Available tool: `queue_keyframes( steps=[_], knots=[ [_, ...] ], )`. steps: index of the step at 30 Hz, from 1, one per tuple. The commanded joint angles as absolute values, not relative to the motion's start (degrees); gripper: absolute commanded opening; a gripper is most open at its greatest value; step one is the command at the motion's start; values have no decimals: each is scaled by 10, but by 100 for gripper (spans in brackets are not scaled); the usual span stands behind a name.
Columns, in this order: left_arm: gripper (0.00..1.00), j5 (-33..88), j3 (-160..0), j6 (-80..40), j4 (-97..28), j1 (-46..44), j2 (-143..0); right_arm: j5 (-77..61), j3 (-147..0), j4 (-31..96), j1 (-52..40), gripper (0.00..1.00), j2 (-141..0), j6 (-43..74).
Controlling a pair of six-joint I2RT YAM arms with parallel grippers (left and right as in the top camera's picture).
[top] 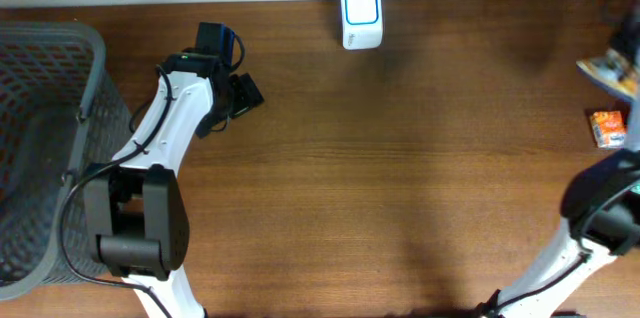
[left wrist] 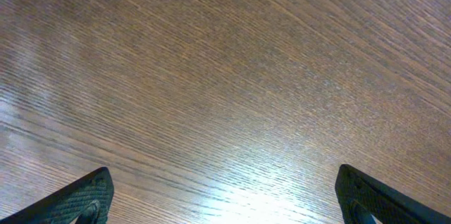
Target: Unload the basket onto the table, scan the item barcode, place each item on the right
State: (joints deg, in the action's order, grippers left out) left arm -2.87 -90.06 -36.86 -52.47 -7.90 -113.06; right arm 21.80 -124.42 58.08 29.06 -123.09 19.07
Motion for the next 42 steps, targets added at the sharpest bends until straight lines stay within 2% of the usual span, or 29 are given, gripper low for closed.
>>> queue_keyframes(
  steps=[1, 2, 3, 4, 6, 7, 10, 12, 13, 14, 17, 19, 21, 25, 27, 36, 42],
  knots=[
    [99, -32, -898, -359, -524, -77, -1134, 225, -1203, 576, 369, 13, -1242, 192],
    [99, -33, -898, -359, -524, -77, -1134, 225, -1198, 578, 391, 31, -1242, 192],
    [99, -32, -898, -359, -524, -77, -1134, 225, -1198, 581, 400, 32, -1242, 192],
    [99, -33, -898, -359, -524, -77, -1134, 225, -1198, 586, 406, 42, -1242, 192],
    [99, -33, -898, -359, -524, -77, -1134, 225, -1198, 594, 408, 75, -1242, 192],
    [99, -32, -898, -359, -524, -77, -1134, 225, -1198, 607, 408, 83, -1240, 189],
    [99, -33, -898, -359, -524, -77, -1134, 154, -1216, 635, 409, 91, -1189, 190],
    [99, -33, -898, -359, -524, -77, -1134, -58, -1218, 633, 408, 96, -1104, 189],
    [99, -32, -898, -359, -524, -77, -1134, -115, -1218, 637, 407, 99, -1078, 190],
    [99, -32, -898, -359, -524, -77, -1134, -161, -1218, 662, 397, 99, -1031, 192],
    [99, -32, -898, -359, -524, -77, -1134, -159, -1217, 754, 360, 99, -957, 179],
    [99, -32, -898, -359, -524, -79, -1134, -159, -1216, 841, 286, 99, -897, 108],
    [99, -32, -898, -359, -524, -79, -1134, -158, -1201, 873, 229, 99, -859, 83],
    [99, -33, -898, -359, -524, -78, -1134, -159, -1097, 930, 105, 98, -753, 77],
    [99, -32, -898, -359, -524, -78, -1134, -159, -1077, 966, 77, 99, -739, 77],
    [99, -33, -898, -359, -524, -78, -1134, -144, -1077, 973, 74, 99, -764, 72],
    [99, -32, -898, -359, -524, -78, -1134, -143, -1072, 973, 74, 98, -737, 17]
  ],
)
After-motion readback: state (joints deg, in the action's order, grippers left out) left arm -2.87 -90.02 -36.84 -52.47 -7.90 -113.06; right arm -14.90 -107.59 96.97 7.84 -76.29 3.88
